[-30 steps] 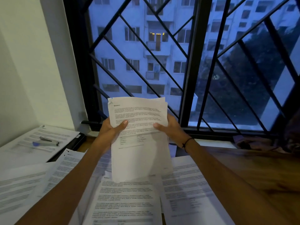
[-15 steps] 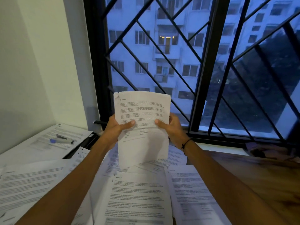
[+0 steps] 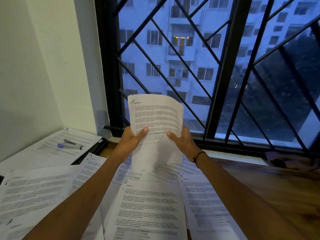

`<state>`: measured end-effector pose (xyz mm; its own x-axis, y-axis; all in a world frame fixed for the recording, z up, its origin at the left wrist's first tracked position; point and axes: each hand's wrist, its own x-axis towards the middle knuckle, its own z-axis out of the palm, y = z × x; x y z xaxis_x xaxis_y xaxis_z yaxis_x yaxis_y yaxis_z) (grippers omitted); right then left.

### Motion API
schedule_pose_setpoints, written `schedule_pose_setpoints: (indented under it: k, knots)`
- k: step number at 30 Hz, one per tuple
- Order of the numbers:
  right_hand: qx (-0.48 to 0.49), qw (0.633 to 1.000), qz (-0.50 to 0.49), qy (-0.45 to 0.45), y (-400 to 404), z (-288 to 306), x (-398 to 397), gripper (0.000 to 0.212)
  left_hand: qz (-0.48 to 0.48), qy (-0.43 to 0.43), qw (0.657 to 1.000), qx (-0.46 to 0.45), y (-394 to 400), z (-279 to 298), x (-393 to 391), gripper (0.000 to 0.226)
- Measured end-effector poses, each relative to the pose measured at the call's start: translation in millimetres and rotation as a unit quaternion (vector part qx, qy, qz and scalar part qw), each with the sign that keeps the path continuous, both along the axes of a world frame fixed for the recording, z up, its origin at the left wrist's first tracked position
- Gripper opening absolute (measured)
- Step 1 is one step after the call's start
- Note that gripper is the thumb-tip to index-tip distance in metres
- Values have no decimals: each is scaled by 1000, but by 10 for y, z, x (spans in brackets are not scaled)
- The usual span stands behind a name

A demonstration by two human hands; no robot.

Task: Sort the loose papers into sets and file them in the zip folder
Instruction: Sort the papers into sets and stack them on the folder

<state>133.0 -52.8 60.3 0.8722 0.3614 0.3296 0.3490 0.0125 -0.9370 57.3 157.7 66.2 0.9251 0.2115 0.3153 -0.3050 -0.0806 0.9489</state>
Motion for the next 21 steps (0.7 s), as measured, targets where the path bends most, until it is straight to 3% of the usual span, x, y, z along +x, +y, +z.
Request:
schedule_pose_setpoints:
  k: [4, 8, 10, 13, 16, 18, 21]
  knots:
    - [-57, 993, -30, -101, -14, 147, 19, 20, -3, -13, 1000, -12, 29, 121, -54, 34]
    - [-205, 950, -62, -228, -82, 469, 114, 10, 51, -63, 996, -24, 204, 396, -90, 50]
    - [-279, 919, -73, -268, -144, 656, 159, 17, 97, -128, 986, 45, 309, 592, -119, 59]
    - [-416, 844, -83, -327, -188, 928, 151, 26, 122, -189, 944, 242, 402, 883, -117, 73]
    - [-500, 786, -68, -357, -128, 1111, 133, 34, 55, -164, 910, 376, 367, 1011, -31, 52]
    - [-516, 773, -62, -364, -70, 1155, 114, 34, 10, -149, 911, 383, 295, 972, 19, 35]
    - [-525, 767, -88, -358, -104, 1152, 64, 16, 38, -129, 932, 337, 250, 753, 65, 16]
